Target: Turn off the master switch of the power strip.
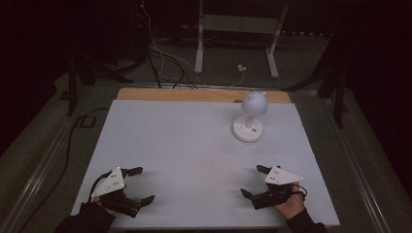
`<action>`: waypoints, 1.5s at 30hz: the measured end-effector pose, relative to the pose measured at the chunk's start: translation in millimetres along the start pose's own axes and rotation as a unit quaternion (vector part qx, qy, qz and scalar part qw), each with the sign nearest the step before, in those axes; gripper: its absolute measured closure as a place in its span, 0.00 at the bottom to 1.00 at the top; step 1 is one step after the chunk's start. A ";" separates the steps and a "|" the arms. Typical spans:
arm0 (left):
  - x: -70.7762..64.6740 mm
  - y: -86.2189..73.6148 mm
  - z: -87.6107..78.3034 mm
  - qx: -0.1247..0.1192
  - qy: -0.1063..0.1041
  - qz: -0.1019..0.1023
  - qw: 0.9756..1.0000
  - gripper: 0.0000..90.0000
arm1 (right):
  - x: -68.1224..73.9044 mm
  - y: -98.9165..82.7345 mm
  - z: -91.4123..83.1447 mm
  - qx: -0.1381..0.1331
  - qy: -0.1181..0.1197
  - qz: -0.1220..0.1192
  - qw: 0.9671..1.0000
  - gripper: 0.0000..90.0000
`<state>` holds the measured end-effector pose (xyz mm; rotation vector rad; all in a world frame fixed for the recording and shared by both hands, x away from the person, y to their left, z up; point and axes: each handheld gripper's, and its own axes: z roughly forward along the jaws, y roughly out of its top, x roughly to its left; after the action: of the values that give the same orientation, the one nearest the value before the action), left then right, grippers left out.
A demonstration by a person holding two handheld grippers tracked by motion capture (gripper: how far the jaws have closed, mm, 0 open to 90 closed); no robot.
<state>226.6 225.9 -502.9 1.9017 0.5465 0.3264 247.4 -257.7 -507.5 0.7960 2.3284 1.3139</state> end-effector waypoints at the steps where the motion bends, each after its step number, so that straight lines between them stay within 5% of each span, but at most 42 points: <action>1: 0.1 0.2 -0.2 0.000 0.000 -0.001 1.000 0.00 | -0.3 0.5 -0.1 0.003 0.000 -0.003 1.000 0.00; 31: -0.3 1.3 -0.1 -0.003 -0.008 -0.006 1.000 0.00 | 13.9 11.1 7.6 0.061 0.018 -0.022 0.998 0.00; 45: -1.2 2.1 0.4 -0.002 -0.013 -0.003 1.000 0.00 | 16.7 43.3 0.9 0.043 0.032 -0.016 0.998 0.00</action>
<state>226.2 224.3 -501.1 1.8968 0.5334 0.2995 247.8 -228.8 -471.2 0.7493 2.4525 1.2514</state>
